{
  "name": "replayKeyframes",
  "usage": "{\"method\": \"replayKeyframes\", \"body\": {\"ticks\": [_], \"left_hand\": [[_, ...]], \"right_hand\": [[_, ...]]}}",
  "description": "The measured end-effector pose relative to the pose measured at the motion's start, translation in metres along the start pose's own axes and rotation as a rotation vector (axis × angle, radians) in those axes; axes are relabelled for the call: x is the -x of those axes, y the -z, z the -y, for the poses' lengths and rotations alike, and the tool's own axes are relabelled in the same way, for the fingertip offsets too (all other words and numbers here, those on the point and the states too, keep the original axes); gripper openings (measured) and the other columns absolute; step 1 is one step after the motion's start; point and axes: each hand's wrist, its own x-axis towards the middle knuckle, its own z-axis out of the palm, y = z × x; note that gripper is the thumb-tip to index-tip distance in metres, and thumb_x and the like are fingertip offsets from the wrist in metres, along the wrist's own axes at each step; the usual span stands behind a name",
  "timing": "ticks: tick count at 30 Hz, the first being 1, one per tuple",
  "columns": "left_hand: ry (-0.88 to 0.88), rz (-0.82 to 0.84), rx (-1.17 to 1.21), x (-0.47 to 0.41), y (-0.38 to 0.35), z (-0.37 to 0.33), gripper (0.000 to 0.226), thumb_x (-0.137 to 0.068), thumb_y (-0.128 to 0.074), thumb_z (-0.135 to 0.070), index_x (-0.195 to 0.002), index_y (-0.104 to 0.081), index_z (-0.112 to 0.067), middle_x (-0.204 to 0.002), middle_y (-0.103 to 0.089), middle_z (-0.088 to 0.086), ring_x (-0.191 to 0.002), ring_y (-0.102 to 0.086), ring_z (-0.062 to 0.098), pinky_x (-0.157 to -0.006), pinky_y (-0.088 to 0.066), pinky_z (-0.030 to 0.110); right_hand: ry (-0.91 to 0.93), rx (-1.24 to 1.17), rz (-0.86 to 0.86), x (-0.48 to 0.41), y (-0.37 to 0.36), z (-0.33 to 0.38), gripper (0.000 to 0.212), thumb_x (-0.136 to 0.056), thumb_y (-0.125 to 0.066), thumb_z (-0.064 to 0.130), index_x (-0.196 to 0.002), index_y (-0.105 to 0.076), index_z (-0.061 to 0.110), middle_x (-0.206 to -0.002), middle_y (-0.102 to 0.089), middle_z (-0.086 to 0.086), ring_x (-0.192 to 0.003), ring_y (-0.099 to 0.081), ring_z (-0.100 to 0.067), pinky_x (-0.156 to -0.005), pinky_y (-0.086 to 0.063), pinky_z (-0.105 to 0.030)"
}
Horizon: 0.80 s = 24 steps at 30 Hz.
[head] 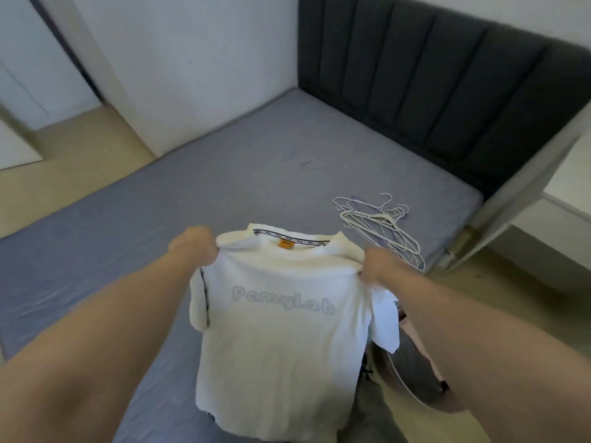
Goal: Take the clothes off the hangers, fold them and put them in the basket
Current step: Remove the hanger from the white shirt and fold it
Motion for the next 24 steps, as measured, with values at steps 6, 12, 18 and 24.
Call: {"method": "replayKeyframes", "body": {"ticks": [6,12,18,24], "left_hand": [[0.154,-0.04,0.05,-0.112,-0.05,-0.059,0.03,-0.094,-0.045,-0.017,-0.117,-0.061,-0.006,-0.125,-0.061,0.02,-0.115,-0.058,0.038,-0.094,-0.051,0.043],[0.269,-0.05,0.156,-0.236,-0.129,-0.112,0.047,-0.099,-0.04,-0.012,-0.146,-0.041,-0.003,-0.143,-0.047,0.025,-0.132,-0.046,0.039,-0.109,-0.034,0.041],[0.222,-0.229,0.078,-0.353,-0.192,-0.141,0.028,-0.093,-0.044,-0.01,-0.113,-0.062,-0.005,-0.119,-0.058,0.029,-0.108,-0.057,0.047,-0.096,-0.048,0.051],[0.32,-0.273,-0.138,-0.445,-0.239,-0.198,0.063,-0.092,-0.051,-0.016,-0.149,-0.025,-0.006,-0.157,-0.022,0.019,-0.146,-0.019,0.036,-0.113,-0.026,0.053]], "right_hand": [[0.014,0.025,-0.08,-0.158,-0.021,-0.025,0.032,-0.096,-0.057,0.031,-0.122,-0.05,0.014,-0.122,-0.061,-0.012,-0.114,-0.059,-0.034,-0.081,-0.048,-0.041],[0.117,-0.052,-0.012,-0.31,-0.076,-0.049,0.038,-0.098,-0.051,0.047,-0.116,-0.053,0.014,-0.118,-0.063,-0.011,-0.106,-0.061,-0.034,-0.079,-0.047,-0.039],[0.153,-0.145,-0.007,-0.441,-0.113,-0.061,0.043,-0.096,-0.057,0.04,-0.126,-0.044,0.012,-0.128,-0.058,-0.013,-0.115,-0.057,-0.036,-0.086,-0.046,-0.04],[0.094,-0.724,-0.161,-0.532,-0.129,-0.064,0.043,-0.088,-0.069,0.037,-0.11,-0.041,0.014,-0.107,-0.06,-0.009,-0.097,-0.06,-0.032,-0.078,-0.046,-0.037]]}}
